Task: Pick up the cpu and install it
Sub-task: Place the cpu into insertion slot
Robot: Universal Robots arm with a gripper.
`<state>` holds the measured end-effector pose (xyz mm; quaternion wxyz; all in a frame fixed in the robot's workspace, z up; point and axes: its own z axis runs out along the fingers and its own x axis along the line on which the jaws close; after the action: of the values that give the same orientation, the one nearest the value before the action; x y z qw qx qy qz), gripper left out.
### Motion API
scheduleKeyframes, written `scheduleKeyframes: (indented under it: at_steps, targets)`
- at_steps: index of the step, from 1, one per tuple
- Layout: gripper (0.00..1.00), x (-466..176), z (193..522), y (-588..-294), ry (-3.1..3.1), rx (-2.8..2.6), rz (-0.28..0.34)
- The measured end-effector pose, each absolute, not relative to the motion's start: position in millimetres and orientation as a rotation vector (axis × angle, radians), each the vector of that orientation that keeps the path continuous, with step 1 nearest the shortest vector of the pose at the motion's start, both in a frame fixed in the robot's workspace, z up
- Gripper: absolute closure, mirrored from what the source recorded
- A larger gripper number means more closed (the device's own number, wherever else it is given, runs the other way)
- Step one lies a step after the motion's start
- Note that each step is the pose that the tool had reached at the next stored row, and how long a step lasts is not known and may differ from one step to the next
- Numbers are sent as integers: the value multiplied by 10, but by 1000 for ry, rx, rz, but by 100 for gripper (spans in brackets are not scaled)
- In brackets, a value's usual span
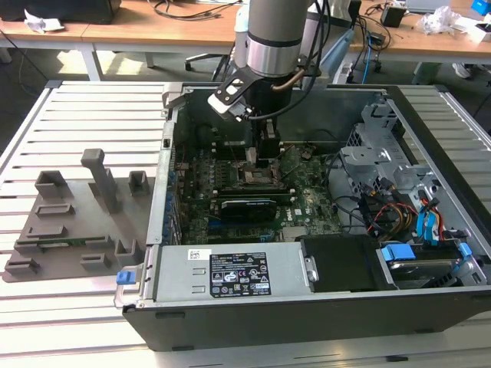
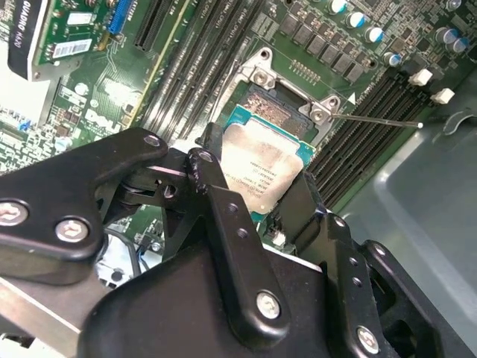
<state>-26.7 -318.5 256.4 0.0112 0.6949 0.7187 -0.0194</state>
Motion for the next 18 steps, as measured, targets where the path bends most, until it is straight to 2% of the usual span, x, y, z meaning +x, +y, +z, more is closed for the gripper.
scheduleKeyframes:
  at_steps: [18]
  targets:
    - [45,-258,2243,-3085,2241,2167,-63]
